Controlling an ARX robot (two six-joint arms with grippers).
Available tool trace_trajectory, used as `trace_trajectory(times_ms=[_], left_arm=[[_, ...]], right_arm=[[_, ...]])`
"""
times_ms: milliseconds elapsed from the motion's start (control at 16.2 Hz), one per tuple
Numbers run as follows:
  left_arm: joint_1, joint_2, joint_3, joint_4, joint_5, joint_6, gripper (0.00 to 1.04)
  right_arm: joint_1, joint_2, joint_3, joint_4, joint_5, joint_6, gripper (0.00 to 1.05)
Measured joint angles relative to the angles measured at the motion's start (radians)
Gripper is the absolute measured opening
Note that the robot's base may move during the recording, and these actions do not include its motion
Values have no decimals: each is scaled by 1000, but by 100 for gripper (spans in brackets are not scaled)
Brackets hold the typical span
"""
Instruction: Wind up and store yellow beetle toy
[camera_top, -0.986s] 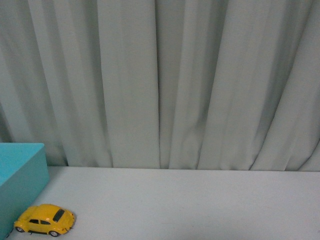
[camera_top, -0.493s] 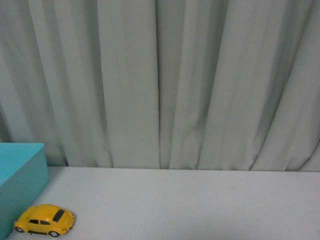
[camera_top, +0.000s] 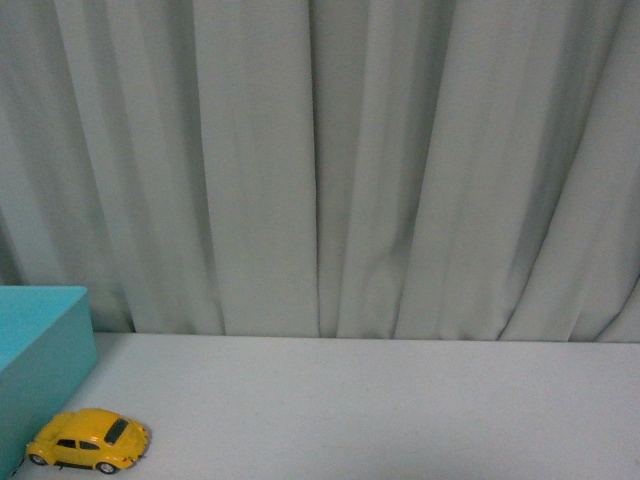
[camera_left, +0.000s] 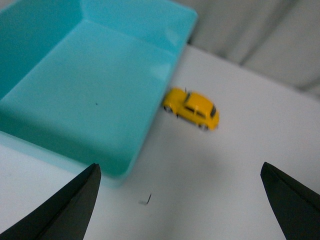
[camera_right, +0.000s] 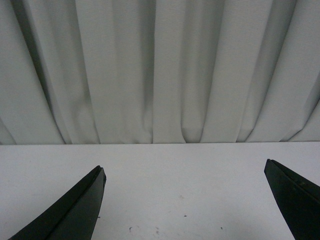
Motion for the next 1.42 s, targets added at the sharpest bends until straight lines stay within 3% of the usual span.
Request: trace_trajectory(times_ms=[185, 308, 493, 739, 924, 1109, 1232, 1417], left_arm=[[38, 74, 56, 73, -15, -113, 98], [109, 244, 148, 254, 17, -145, 98], [191, 609, 280, 478, 113, 18, 98], [237, 1022, 526, 598, 201, 361, 98], [220, 1201, 743, 528, 369, 706, 98], [187, 1307, 941, 267, 480, 1088, 98], [158, 1366, 1017, 39, 470, 1379, 98], [129, 1445, 1059, -181, 366, 1701, 98]], right_arm=[[0, 0, 0, -1, 2, 0, 98], [0, 0, 0, 0, 2, 0, 98], [0, 1, 0, 0, 2, 0, 98], [0, 1, 0, -1, 2, 0, 98], [0, 1, 0, -1, 2, 0, 98], [0, 1, 0, -1, 2, 0, 98], [0, 1, 0, -1, 2, 0, 98], [0, 1, 0, -1, 2, 0, 98]])
